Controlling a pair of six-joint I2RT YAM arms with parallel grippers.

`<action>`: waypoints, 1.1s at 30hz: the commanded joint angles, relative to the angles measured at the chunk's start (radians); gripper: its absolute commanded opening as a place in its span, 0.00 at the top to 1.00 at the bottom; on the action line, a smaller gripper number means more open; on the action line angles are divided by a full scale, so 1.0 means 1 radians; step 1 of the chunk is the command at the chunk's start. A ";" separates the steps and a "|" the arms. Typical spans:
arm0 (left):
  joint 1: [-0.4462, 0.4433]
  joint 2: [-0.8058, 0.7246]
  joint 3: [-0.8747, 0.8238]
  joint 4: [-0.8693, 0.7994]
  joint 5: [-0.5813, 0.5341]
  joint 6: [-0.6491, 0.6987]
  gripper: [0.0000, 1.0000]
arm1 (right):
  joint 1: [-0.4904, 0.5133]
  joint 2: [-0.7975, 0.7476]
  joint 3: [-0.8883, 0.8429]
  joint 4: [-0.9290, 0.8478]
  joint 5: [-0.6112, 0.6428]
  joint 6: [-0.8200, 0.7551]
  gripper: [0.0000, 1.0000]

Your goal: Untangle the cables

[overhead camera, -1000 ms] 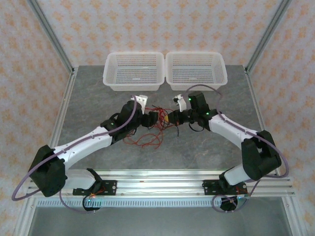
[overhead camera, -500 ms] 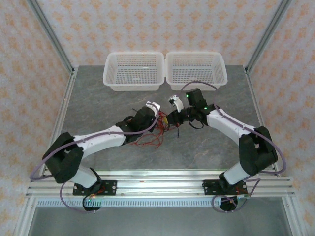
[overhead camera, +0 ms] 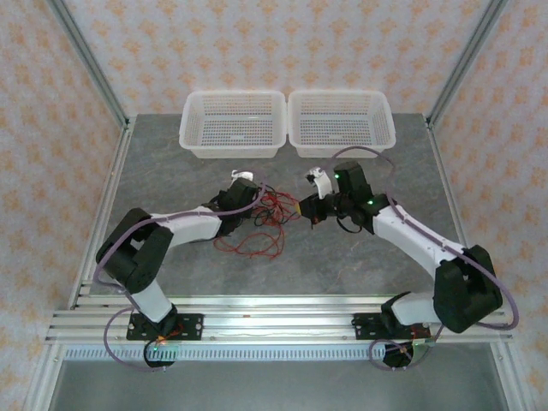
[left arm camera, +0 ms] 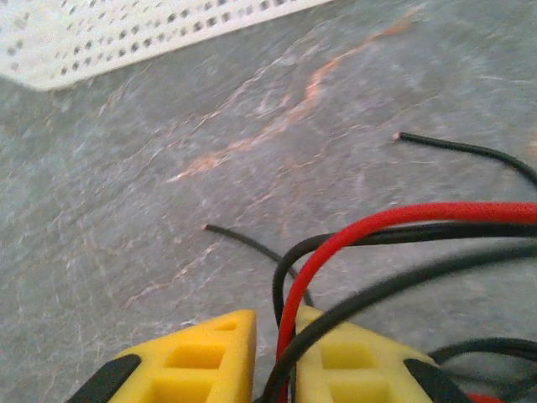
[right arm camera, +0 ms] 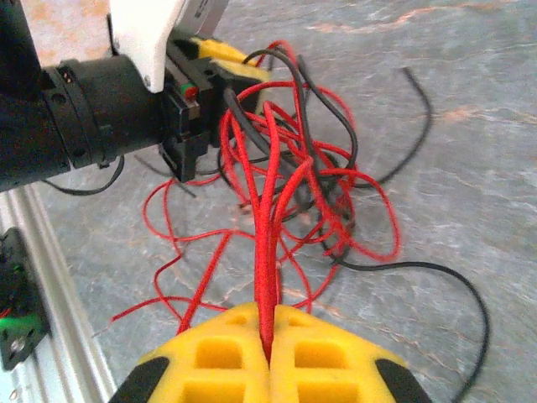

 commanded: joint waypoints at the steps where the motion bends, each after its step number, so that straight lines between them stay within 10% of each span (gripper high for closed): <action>1: 0.022 0.015 -0.027 0.002 -0.100 -0.095 0.81 | 0.004 -0.056 -0.034 0.034 0.183 0.140 1.00; 24: 0.054 -0.121 0.104 -0.351 -0.112 -0.403 0.62 | -0.063 -0.009 -0.216 -0.114 0.815 0.509 0.99; 33: 0.009 -0.238 0.150 -0.413 0.039 -0.502 0.37 | -0.071 -0.092 -0.219 -0.096 0.748 0.496 0.70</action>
